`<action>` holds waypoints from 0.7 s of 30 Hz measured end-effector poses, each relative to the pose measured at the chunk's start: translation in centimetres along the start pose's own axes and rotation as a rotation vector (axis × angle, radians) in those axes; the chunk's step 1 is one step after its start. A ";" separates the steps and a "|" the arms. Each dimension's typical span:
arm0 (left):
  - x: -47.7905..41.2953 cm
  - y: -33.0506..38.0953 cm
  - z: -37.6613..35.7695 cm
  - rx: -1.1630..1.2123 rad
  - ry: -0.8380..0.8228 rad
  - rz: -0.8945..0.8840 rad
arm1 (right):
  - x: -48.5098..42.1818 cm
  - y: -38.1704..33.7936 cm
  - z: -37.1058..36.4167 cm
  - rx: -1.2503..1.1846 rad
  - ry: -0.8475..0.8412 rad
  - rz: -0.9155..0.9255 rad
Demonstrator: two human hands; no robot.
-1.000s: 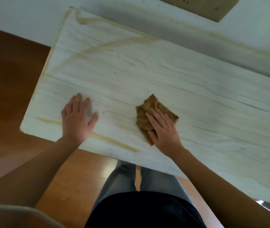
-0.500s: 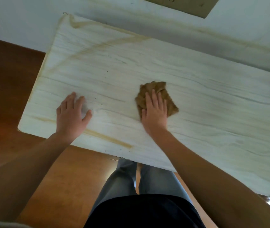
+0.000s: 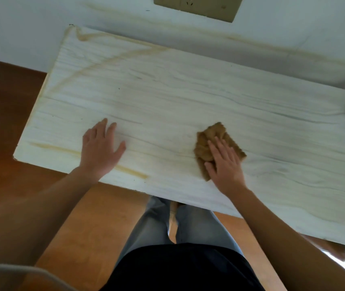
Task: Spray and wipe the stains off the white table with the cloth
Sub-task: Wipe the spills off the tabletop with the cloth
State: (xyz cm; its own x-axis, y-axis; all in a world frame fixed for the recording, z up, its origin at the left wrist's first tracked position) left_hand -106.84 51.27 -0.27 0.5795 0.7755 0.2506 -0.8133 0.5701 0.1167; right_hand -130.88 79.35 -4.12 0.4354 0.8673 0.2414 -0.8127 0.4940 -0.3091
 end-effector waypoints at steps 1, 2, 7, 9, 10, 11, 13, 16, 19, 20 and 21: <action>0.8 2.3 -0.3 -0.014 -0.010 -0.063 | 0.2 2.4 0.9 -0.020 0.027 -0.092; 1.7 4.5 -0.9 -0.034 -0.023 -0.128 | 0.5 4.4 1.6 -0.039 0.034 -0.177; 4.6 13.7 -4.3 -0.058 -0.105 -0.255 | 1.9 4.4 1.2 -0.005 -0.008 -0.231; 5.2 15.9 -5.3 -0.039 -0.127 -0.237 | 3.6 2.1 -0.1 0.061 -0.072 -0.098; 5.5 16.7 -5.6 -0.030 -0.133 -0.224 | 4.8 1.1 -0.9 0.087 -0.107 -0.038; 5.8 17.3 -5.9 -0.026 -0.138 -0.210 | 6.0 0.4 -1.7 0.094 -0.134 0.015; 6.2 17.9 -6.3 -0.030 -0.150 -0.183 | 8.5 -0.5 -2.7 0.073 -0.159 0.104; 6.2 17.9 -6.4 -0.036 -0.140 -0.175 | 10.9 0.5 -3.0 0.050 -0.183 0.200; 5.9 17.7 -6.6 -0.058 -0.130 -0.187 | 11.0 3.8 -1.7 0.054 -0.171 0.222; 5.8 17.7 -6.8 -0.064 -0.134 -0.187 | 10.5 5.1 -1.0 0.051 -0.155 0.202; 5.8 17.7 -6.9 -0.068 -0.139 -0.183 | 9.9 6.5 -0.3 0.046 -0.144 0.174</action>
State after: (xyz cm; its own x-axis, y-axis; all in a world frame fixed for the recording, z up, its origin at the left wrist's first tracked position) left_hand -117.53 67.72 -3.40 0.7006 0.6151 0.3617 -0.6868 0.7187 0.1083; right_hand -131.72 91.14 -4.00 0.2298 0.9198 0.3179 -0.8890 0.3313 -0.3160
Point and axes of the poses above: each hand's wrist, its own x-axis away from the middle knuckle, its own z-axis out of the back of the hand, y = z × x, the point moved 8 cm from there along -x, towards the middle knuckle, and after that the axes turned 7 degrees about z, right-handed, at the moved point
